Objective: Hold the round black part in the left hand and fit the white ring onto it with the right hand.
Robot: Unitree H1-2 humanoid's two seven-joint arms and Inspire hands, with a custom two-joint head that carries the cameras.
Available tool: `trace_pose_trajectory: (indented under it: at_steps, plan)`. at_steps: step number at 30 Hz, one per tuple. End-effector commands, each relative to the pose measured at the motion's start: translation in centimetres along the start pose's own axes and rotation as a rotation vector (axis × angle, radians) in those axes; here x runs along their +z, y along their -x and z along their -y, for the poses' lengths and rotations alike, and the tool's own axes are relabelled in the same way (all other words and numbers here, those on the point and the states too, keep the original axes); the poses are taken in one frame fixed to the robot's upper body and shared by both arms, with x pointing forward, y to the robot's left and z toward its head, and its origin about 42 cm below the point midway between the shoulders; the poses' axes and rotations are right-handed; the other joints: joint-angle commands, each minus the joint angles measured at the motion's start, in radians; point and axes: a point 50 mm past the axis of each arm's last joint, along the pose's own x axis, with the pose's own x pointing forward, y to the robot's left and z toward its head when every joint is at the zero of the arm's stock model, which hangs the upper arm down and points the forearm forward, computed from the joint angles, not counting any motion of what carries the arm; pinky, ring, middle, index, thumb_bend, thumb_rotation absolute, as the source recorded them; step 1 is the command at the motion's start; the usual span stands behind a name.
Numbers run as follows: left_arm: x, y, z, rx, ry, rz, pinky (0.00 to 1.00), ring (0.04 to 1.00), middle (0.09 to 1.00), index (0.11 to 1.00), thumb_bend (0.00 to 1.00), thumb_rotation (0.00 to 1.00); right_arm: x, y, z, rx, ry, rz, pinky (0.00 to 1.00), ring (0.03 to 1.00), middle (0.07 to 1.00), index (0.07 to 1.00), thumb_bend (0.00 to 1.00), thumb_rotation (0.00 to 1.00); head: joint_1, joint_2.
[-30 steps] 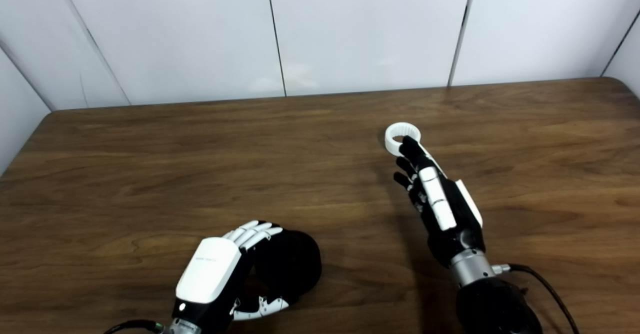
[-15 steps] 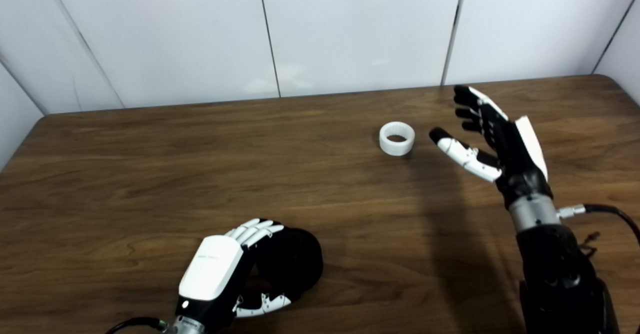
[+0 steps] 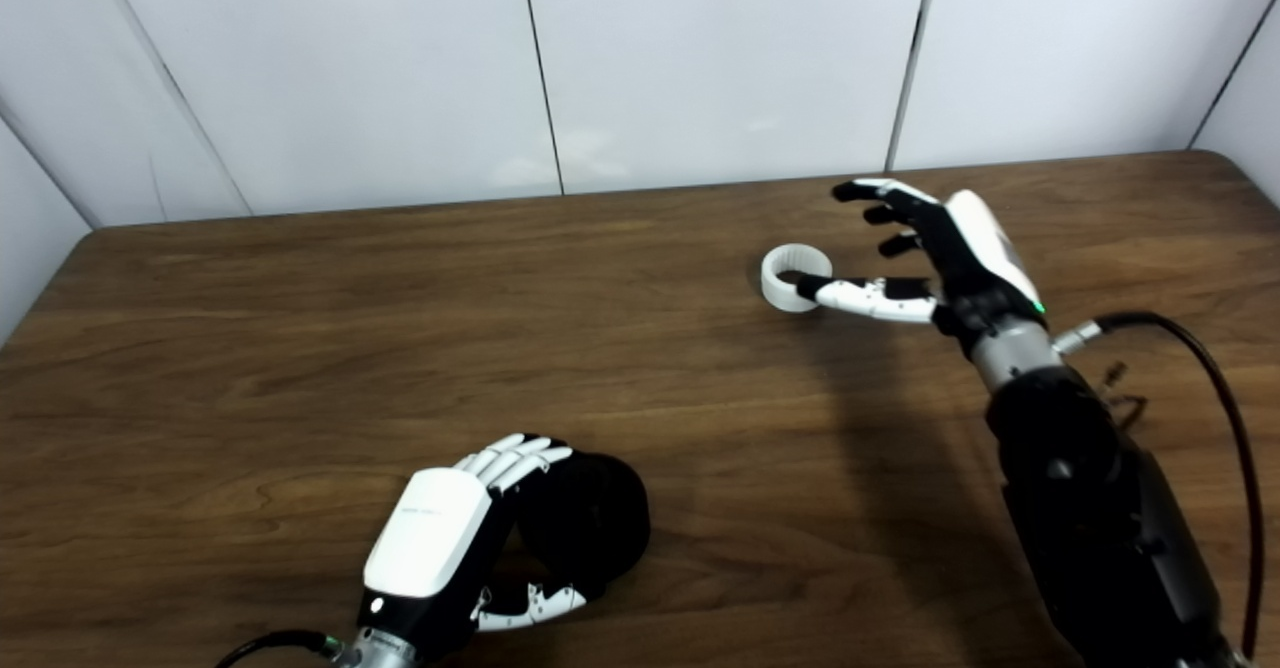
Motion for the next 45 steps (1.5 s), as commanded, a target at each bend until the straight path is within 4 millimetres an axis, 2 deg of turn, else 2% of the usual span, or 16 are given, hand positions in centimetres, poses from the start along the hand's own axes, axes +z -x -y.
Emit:
trace_pose_trajectory:
  at_steps: [1, 7, 14, 19, 22, 30, 41, 43, 45]
  plan:
    - [0.3, -0.5, 0.3, -0.012, 0.020, -0.010, 0.78, 0.871, 0.845, 0.757, 0.71, 0.36, 1.1, -1.7, 1.7, -0.023, 0.075, 0.048, 0.77, 0.870, 0.880, 0.772, 0.82, 0.39, 0.000, 0.000]
    - [0.2, -0.6, 0.3, -0.014, 0.021, -0.010, 0.78, 0.875, 0.850, 0.760, 0.70, 0.36, 0.7, -3.8, 1.2, 0.039, 0.145, 0.042, 0.75, 0.879, 0.885, 0.754, 0.84, 0.38, -0.005, -0.003]
    - [0.3, -0.8, 0.3, -0.007, 0.027, -0.003, 0.77, 0.873, 0.849, 0.758, 0.71, 0.36, -0.1, -5.2, 0.6, 0.105, 0.196, 0.010, 0.80, 0.933, 0.911, 0.744, 0.85, 0.36, -0.015, -0.005]
    - [0.4, -0.8, 0.3, -0.010, 0.035, -0.004, 0.77, 0.878, 0.855, 0.759, 0.71, 0.38, -0.2, -5.6, 0.8, 0.113, 0.233, -0.017, 0.89, 0.978, 0.944, 0.754, 0.83, 0.36, -0.017, -0.006]
    - [0.4, -0.8, 0.4, -0.005, 0.039, 0.000, 0.77, 0.874, 0.853, 0.756, 0.71, 0.37, -0.2, -5.8, 1.0, 0.102, 0.245, -0.018, 0.90, 0.989, 0.954, 0.754, 0.82, 0.36, -0.017, -0.007]
    - [0.4, -0.9, 0.6, -0.008, 0.039, -0.006, 0.78, 0.878, 0.853, 0.758, 0.71, 0.38, 0.6, -6.1, 1.9, 0.078, 0.246, 0.016, 0.88, 0.976, 0.953, 0.764, 0.82, 0.40, -0.017, -0.013]
    - [0.5, -1.1, 1.0, -0.003, 0.052, -0.003, 0.77, 0.875, 0.849, 0.755, 0.71, 0.38, 1.2, -6.5, 2.9, 0.035, 0.199, 0.055, 0.81, 0.948, 0.932, 0.762, 0.83, 0.40, -0.015, -0.018]
    - [0.5, -1.1, 1.0, -0.005, 0.052, -0.003, 0.77, 0.876, 0.850, 0.756, 0.70, 0.38, 1.3, -6.7, 3.0, 0.039, 0.228, 0.053, 0.82, 0.953, 0.935, 0.767, 0.83, 0.41, -0.015, -0.018]
    - [0.6, -1.1, 1.0, -0.006, 0.052, -0.001, 0.77, 0.878, 0.852, 0.759, 0.70, 0.38, 1.5, -6.9, 3.1, 0.053, 0.259, 0.044, 0.89, 0.982, 0.949, 0.782, 0.84, 0.44, -0.014, -0.018]
